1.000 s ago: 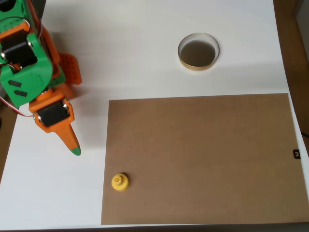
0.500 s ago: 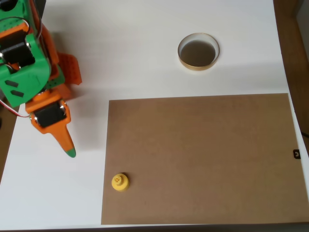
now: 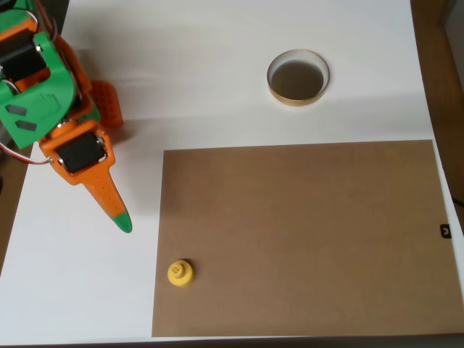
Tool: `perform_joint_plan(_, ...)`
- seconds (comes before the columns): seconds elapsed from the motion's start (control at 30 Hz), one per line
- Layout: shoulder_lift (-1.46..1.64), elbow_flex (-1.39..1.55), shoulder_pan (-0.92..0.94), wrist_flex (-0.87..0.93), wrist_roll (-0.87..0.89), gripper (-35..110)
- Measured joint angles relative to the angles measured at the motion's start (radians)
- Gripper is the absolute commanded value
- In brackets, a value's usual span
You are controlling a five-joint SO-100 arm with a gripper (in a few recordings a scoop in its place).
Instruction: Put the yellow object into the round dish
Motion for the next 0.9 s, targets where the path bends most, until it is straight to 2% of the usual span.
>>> perform_joint_plan(0.13,-0.141,-0.067,0.008,-0.055,0.029,8)
perform_joint_plan(0.3,-0.342,-0.163,0.003,-0.109,0.046,0)
perform_joint_plan(0.4,-0.453,-0.221,-0.006,-0.129,0.064,0)
perform_joint_plan(0.7,-0.675,-0.347,-0.038,-0.150,0.078,19)
perform_joint_plan(0.9,-0.893,-0.477,-0.067,-0.132,0.095,24)
